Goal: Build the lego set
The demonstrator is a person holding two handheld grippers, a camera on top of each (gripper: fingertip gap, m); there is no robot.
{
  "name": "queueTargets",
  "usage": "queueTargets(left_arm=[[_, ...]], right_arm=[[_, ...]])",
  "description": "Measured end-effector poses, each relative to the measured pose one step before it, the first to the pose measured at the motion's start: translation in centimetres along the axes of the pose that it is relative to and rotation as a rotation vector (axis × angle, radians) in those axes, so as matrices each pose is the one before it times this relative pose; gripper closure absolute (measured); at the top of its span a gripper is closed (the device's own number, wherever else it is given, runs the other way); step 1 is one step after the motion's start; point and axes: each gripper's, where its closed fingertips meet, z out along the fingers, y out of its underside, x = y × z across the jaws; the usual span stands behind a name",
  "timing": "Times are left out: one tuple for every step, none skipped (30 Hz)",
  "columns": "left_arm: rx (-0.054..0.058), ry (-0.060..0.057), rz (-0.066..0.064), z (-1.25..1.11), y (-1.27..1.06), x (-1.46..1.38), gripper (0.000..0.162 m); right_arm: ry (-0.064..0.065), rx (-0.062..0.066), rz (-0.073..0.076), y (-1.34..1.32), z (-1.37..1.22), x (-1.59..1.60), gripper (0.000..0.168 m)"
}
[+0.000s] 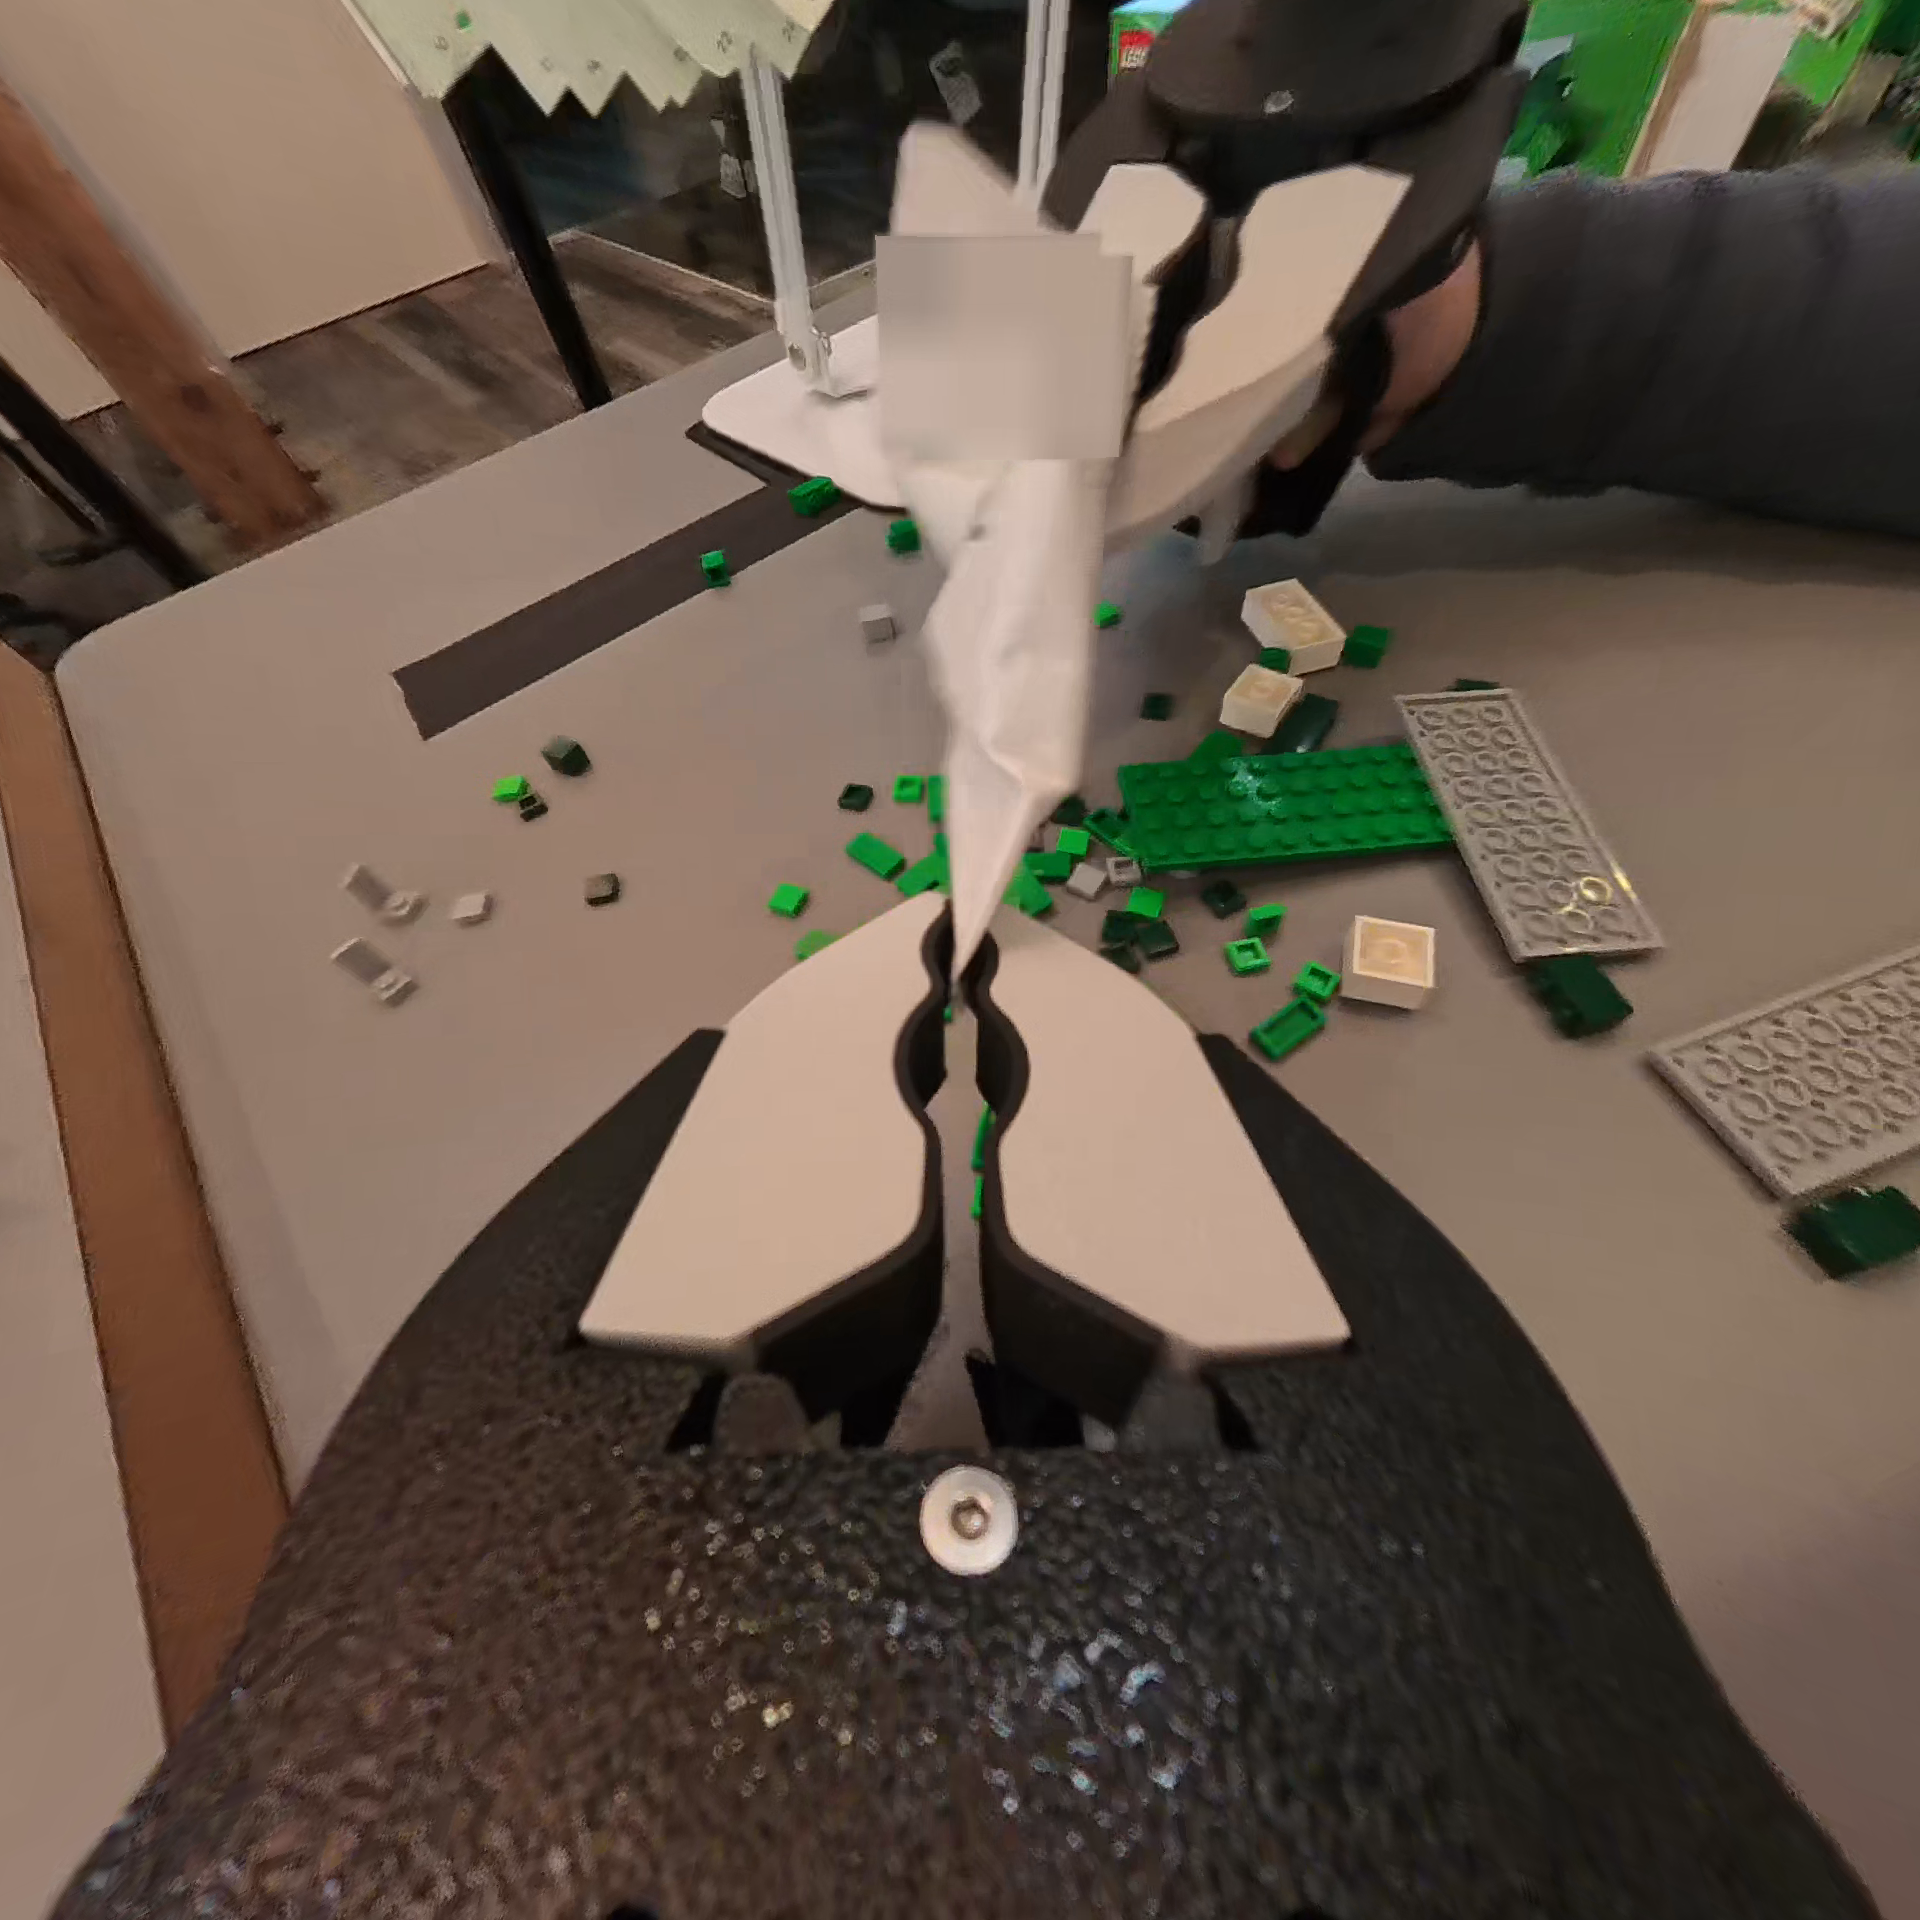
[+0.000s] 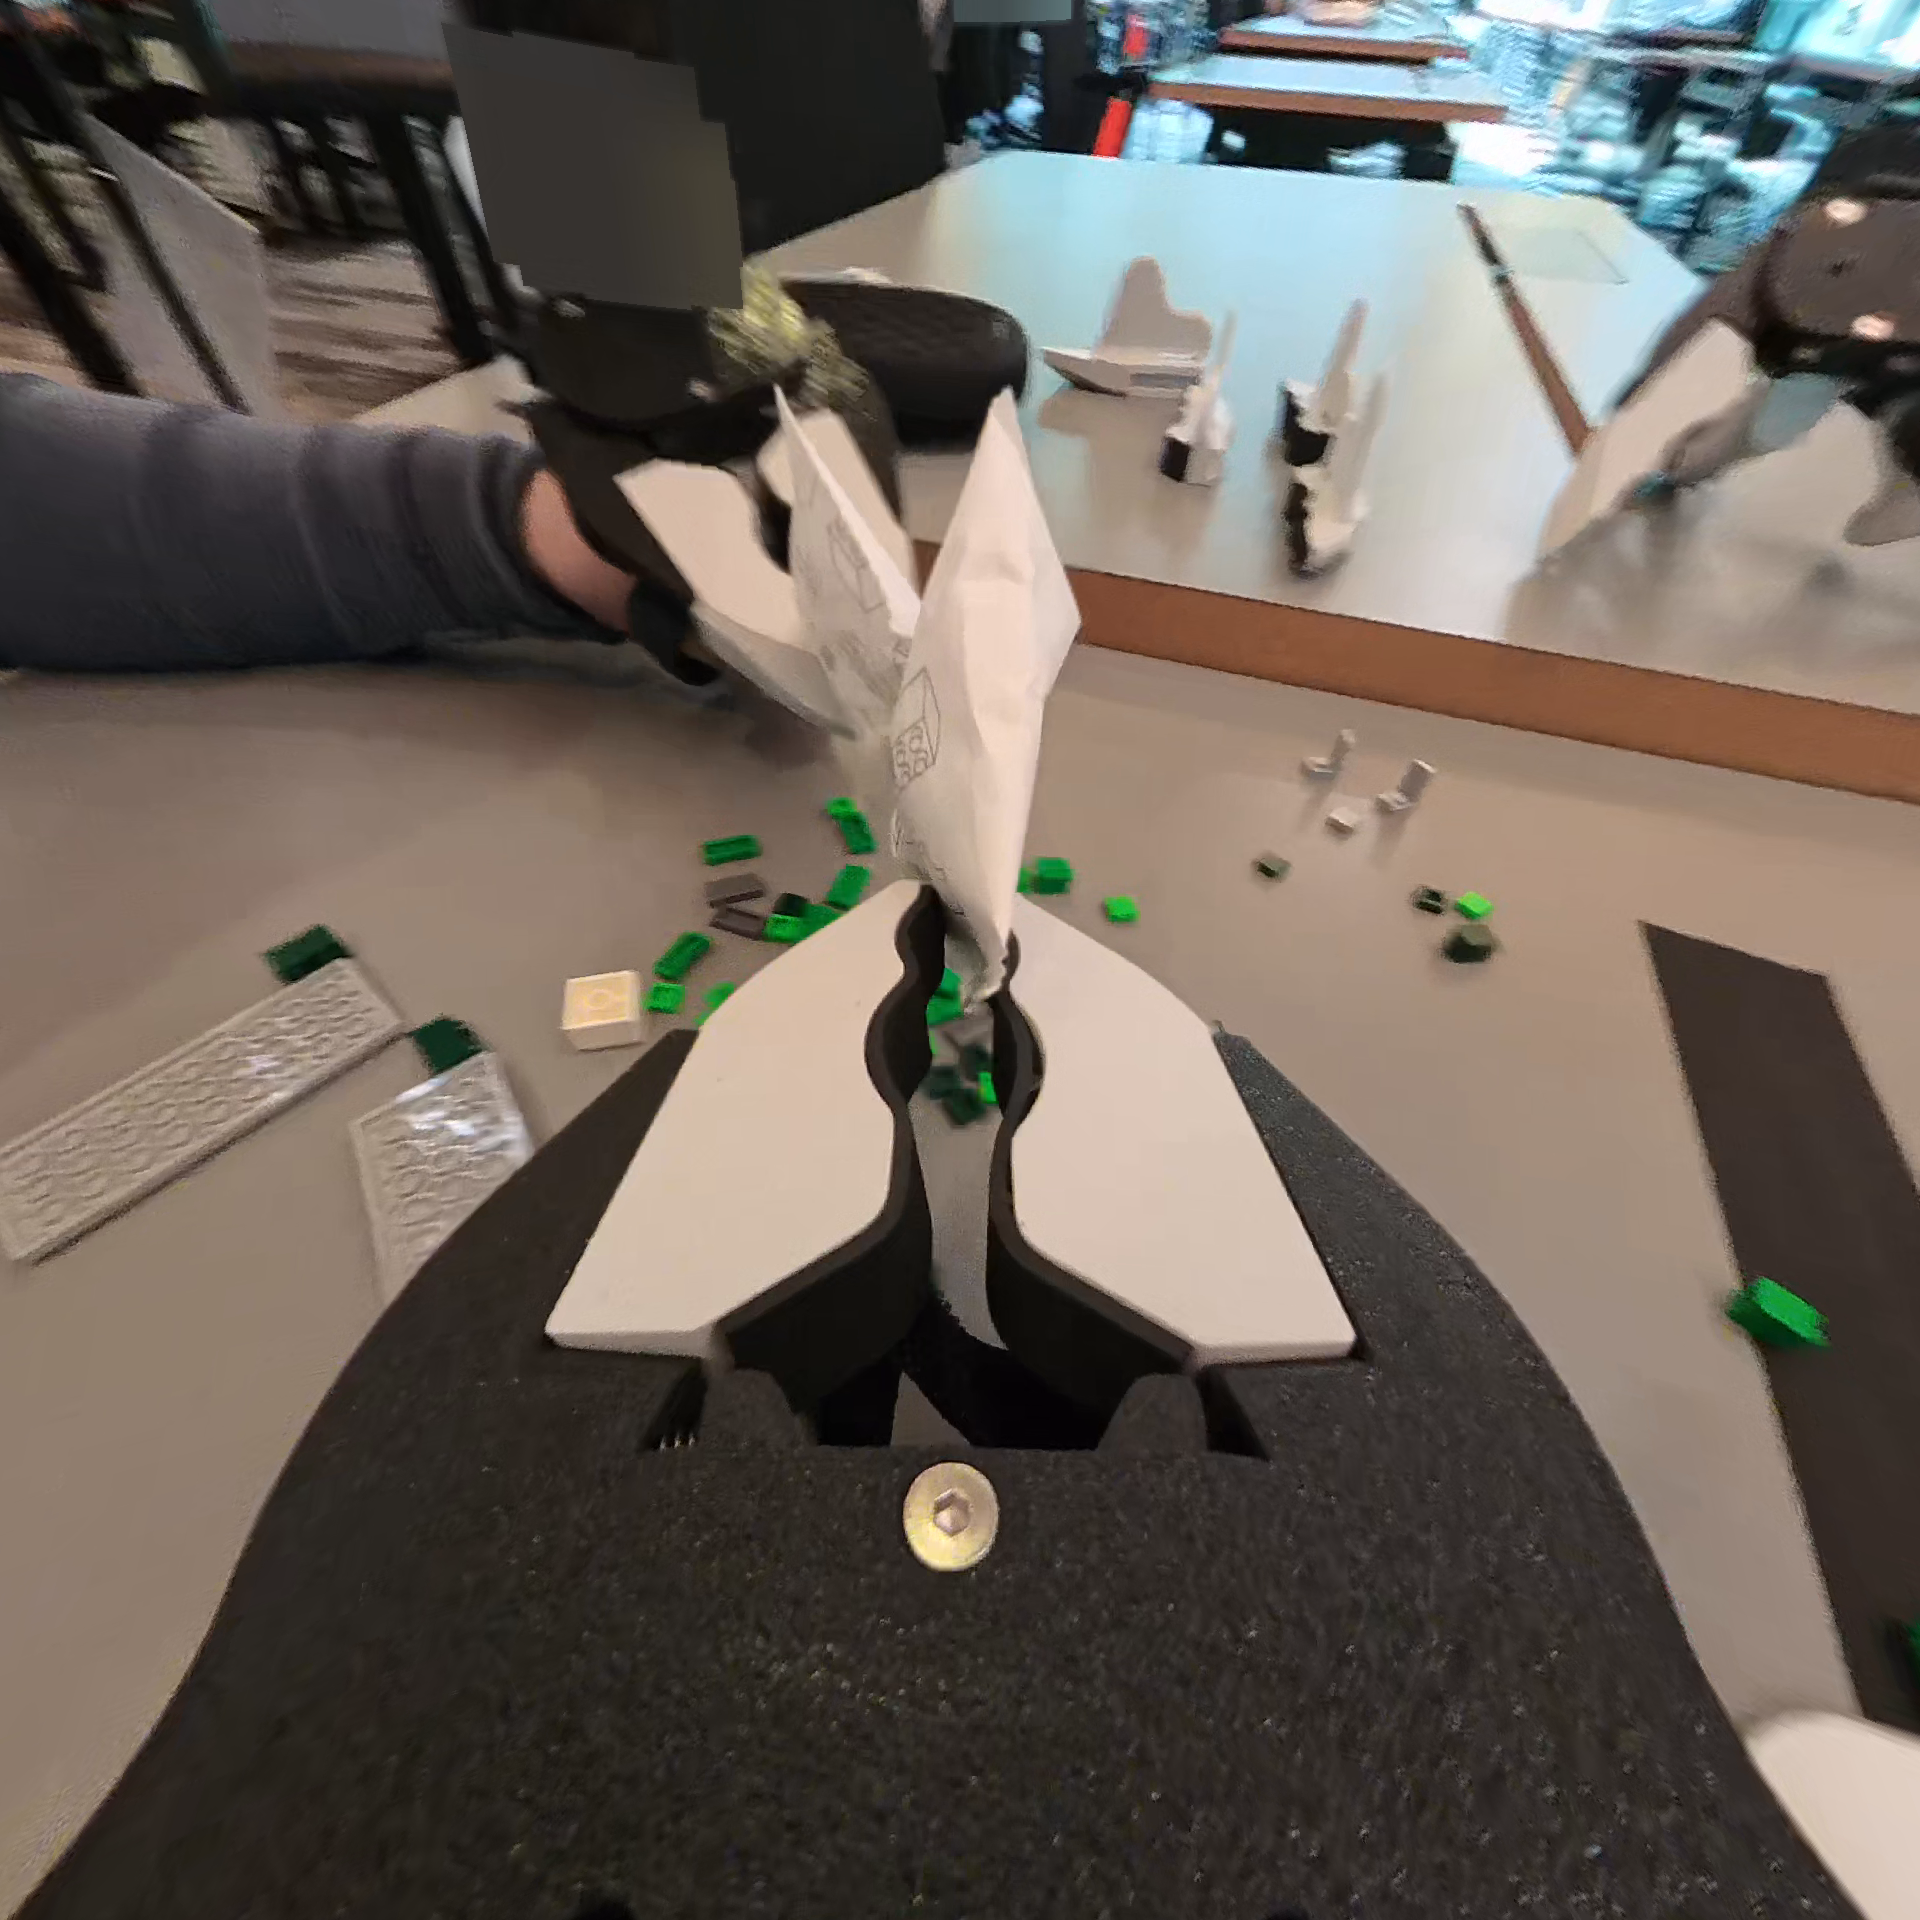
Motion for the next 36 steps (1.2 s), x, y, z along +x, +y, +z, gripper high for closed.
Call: queueTargets(left_arm=[[-0.0091,-0.0277,-0.0071,0.053,0.236,-0.444,0.162],[-0.007,-0.0259,-0.0055,-0.066,0.173,-0.546,0.162],[0.0088,-0.011,-0.0205,-0.156,-0.091,-0.362,0.162],[0.0155,0.003,-0.0164,-0.179,-0.168,-0.124,0.162],[0.0124,0.0068,-0.0045,-0.116,-0.114,0.038,0.162],[0.012,0.0114,0.0073,-0.06,-0.099,0.209,0.162],[0.0114,0.0133,0.0084,0.024,-0.111,0.282,0.162],[-0.0004,0.006,0.0009,0.081,0.01,0.145,0.162],[-0.0049,0.0077,0.0035,0.134,0.056,0.168,0.162],[-0.0004,0.0052,0.008,0.12,-0.011,0.15,0.162],[-0.0045,0.0004,0.0062,0.11,0.057,0.082,0.162],[-0.0061,0.0037,0.0023,0.094,0.094,0.101,0.162],[0.0001,0.0041,0.001,0.076,0.018,0.093,0.162],[0.0013,0.0032,-0.0011,0.042,0.0,0.072,0.162],[-0.0002,0.0008,-0.0036,0.038,0.011,0.016,0.162],[0.0067,0.0033,-0.006,-0.001,-0.096,0.039,0.162],[0.0105,0.0034,-0.0102,-0.013,-0.15,0.032,0.162],[0.0144,0.005,-0.0126,-0.039,-0.202,0.028,0.162],[0.0191,0.0054,-0.0144,-0.072,-0.253,0.018,0.162],[0.0209,0.0049,-0.0153,-0.101,-0.278,-0.003,0.162],[0.0192,0.0043,-0.0174,-0.128,-0.247,-0.043,0.162],[0.0177,0.0042,-0.0149,-0.144,-0.224,-0.054,0.162],[0.0126,0.0018,-0.013,-0.119,-0.151,-0.086,0.162],[0.004,-0.0007,-0.0067,-0.076,-0.017,-0.093,0.162],[-0.0064,-0.0021,-0.0014,-0.007,0.134,-0.07,0.162],[-0.0116,-0.007,0.003,0.022,0.185,-0.116,0.162],[-0.0175,-0.0091,0.0103,0.042,0.212,-0.098,0.162],[-0.0257,-0.0159,0.014,0.039,0.284,-0.147,0.162],[-0.0181,-0.013,0.0127,0.039,0.154,-0.071,0.162],[-0.0041,-0.0022,0.0054,0.014,-0.05,0.072,0.162],[0.0007,0.0015,-0.0032,0.0,-0.114,0.068,0.162],[-0.0001,-0.0083,-0.0083,-0.034,-0.048,-0.135,0.162],[-0.0012,-0.0061,-0.008,-0.051,0.013,-0.127,0.162],[-0.0069,0.0038,-0.0117,-0.002,0.076,0.0,0.162],[-0.0131,0.0041,-0.0118,0.082,0.15,0.038,0.162],[-0.0149,0.0069,-0.0087,0.148,0.184,0.115,0.162]], right_arm=[[-0.0535,0.0207,0.0081,-0.506,-0.079,-0.831,0.162],[-0.0284,0.0139,0.0077,-0.375,-0.037,-0.439,0.162],[0.0049,0.0004,-0.0001,-0.051,0.02,0.034,0.162],[-0.0026,0.0023,0.0065,0.064,0.048,-0.029,0.161],[-0.0185,0.0093,0.0207,0.004,0.066,-0.171,0.16],[-0.0205,0.0123,0.0283,-0.063,0.062,-0.13,0.153],[-0.0115,0.0049,0.0347,0.0,0.073,0.036,0.139],[-0.0131,-0.0046,0.033,0.086,0.06,0.018,0.13],[-0.013,-0.0036,0.0232,0.1,0.019,-0.031,0.128],[-0.004,0.0012,0.0117,0.041,0.003,0.018,0.128],[0.0057,0.0029,0.0006,-0.011,-0.021,0.09,0.128],[0.0083,0.0038,-0.0054,-0.059,-0.057,0.079,0.129],[0.0059,0.0038,-0.0042,-0.101,-0.064,0.046,0.13],[0.0055,0.0014,-0.0013,-0.079,-0.073,0.062,0.13],[0.0073,0.0006,-0.0007,-0.061,-0.069,0.088,0.131],[0.005,-0.0024,-0.0021,0.008,-0.035,0.056,0.132],[0.002,-0.009,-0.0016,0.116,-0.004,0.017,0.132],[-0.001,-0.0186,-0.0005,0.271,0.041,-0.019,0.132],[-0.0009,-0.0227,0.0005,0.344,0.067,-0.002,0.131],[-0.0012,-0.0215,0.001,0.34,0.095,-0.01,0.131],[-0.0033,-0.0151,-0.0003,0.249,0.098,-0.055,0.133],[0.0005,-0.0128,-0.0023,0.198,0.088,-0.019,0.137],[0.0049,-0.0147,-0.006,0.175,0.077,0.008,0.144],[0.0045,-0.0179,-0.0102,0.142,0.068,-0.024,0.154],[0.0078,-0.0179,-0.0063,0.039,0.059,0.007,0.157],[0.0264,-0.0165,0.0008,-0.097,0.023,0.266,0.162],[0.0296,-0.0171,0.0019,-0.188,-0.04,0.277,0.168],[0.0348,-0.0157,0.0028,-0.276,-0.102,0.311,0.168],[0.0203,-0.0174,-0.0079,-0.303,-0.115,-0.004,0.168],[0.0277,-0.0108,-0.0195,-0.414,-0.124,-0.011,0.168],[0.0346,-0.0066,-0.0221,-0.481,-0.148,0.042,0.168],[0.0197,-0.0202,-0.0156,-0.304,-0.135,-0.102,0.168],[0.0106,-0.0371,-0.0198,-0.025,-0.117,-0.212,0.168],[0.027,-0.0511,-0.0216,0.18,-0.078,-0.006,0.168],[0.0356,-0.0596,-0.0268,0.275,-0.042,0.075,0.168],[0.0353,-0.0594,-0.0356,0.278,-0.027,0.008,0.168]])
